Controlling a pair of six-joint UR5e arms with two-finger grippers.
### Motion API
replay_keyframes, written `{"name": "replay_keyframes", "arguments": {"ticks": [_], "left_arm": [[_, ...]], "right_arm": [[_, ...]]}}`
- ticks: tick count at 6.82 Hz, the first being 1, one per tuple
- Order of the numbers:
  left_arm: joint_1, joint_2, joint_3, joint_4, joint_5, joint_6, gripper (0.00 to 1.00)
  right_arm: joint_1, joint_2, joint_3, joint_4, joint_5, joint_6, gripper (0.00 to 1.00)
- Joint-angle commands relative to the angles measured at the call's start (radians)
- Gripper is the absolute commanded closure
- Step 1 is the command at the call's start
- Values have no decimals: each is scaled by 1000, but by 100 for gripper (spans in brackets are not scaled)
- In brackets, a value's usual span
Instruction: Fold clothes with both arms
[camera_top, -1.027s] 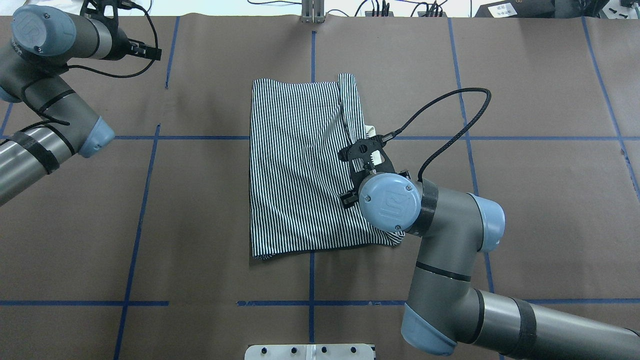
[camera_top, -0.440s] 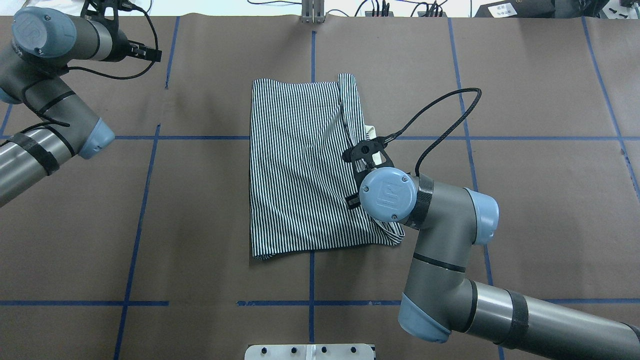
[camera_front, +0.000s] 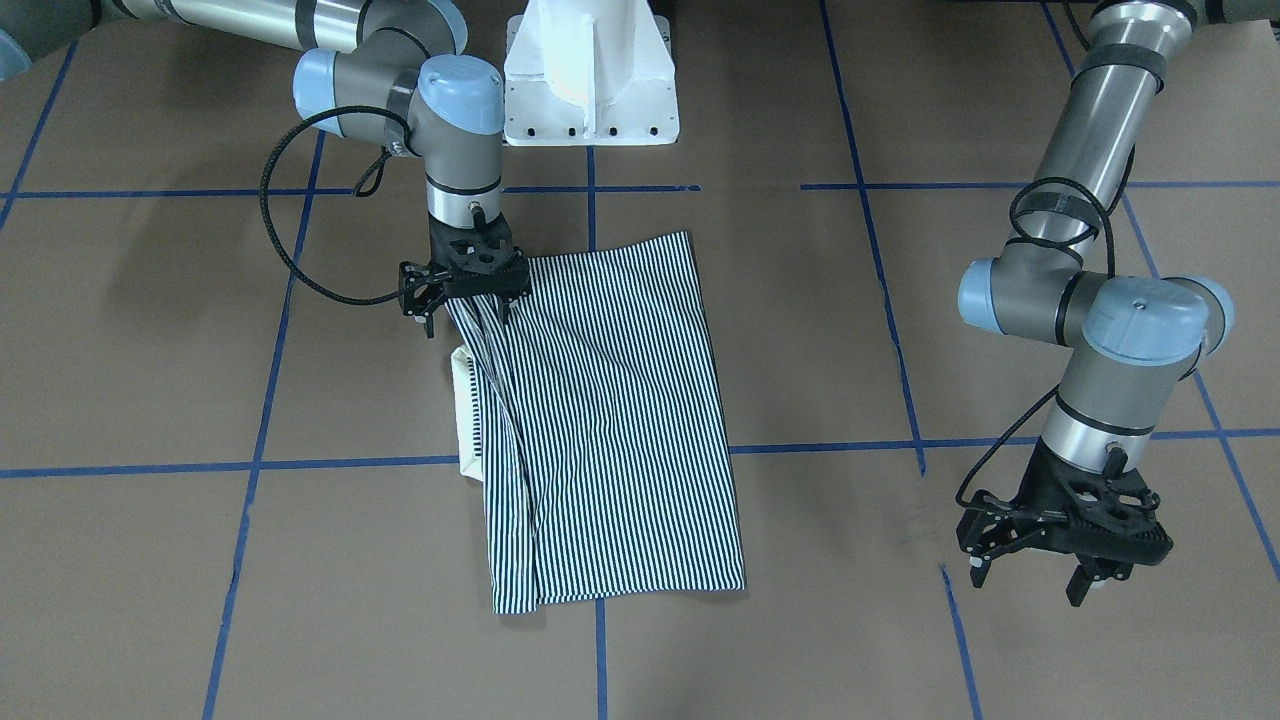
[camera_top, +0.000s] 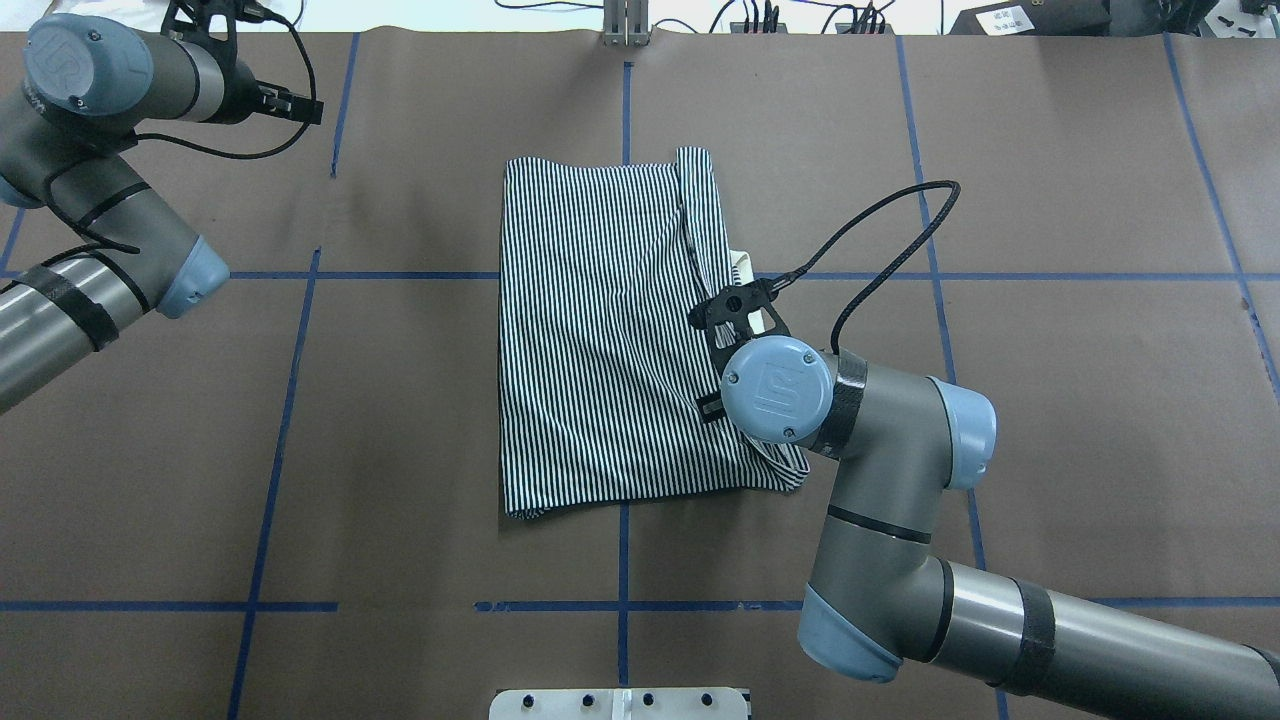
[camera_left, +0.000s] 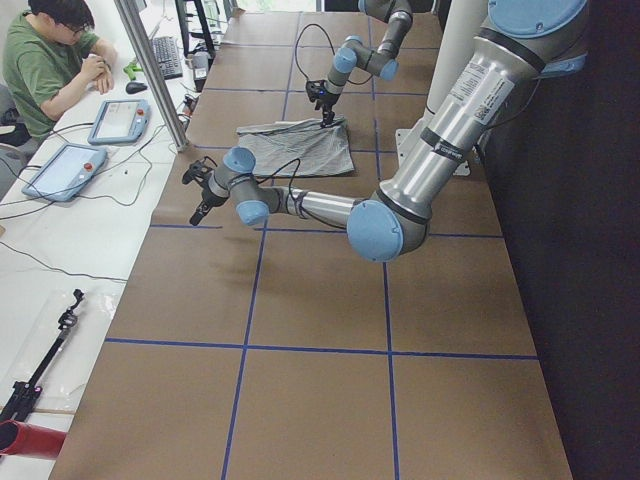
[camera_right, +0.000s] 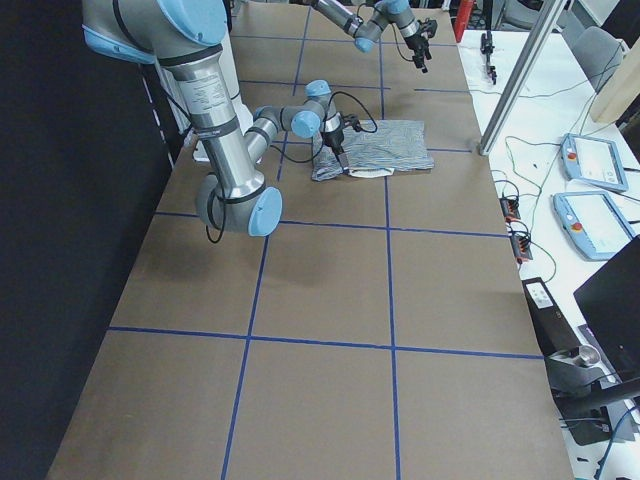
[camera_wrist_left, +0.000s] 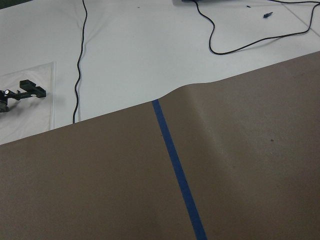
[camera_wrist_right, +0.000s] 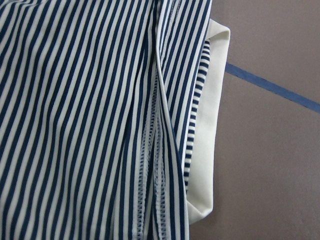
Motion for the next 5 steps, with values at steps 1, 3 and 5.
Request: {"name": "replay_keyframes", "arguments": {"ticks": [1,3,5], "left_arm": [[2,0,0,0,0,0,0],[2,0,0,0,0,0,0],[2,0,2,2,0,0,0]], "right_arm": [[-1,5,-12,3,4,-1,0],[-1,2,-12,1,20,-1,0],[1,-4,-12,-2,21,-3,0]]}}
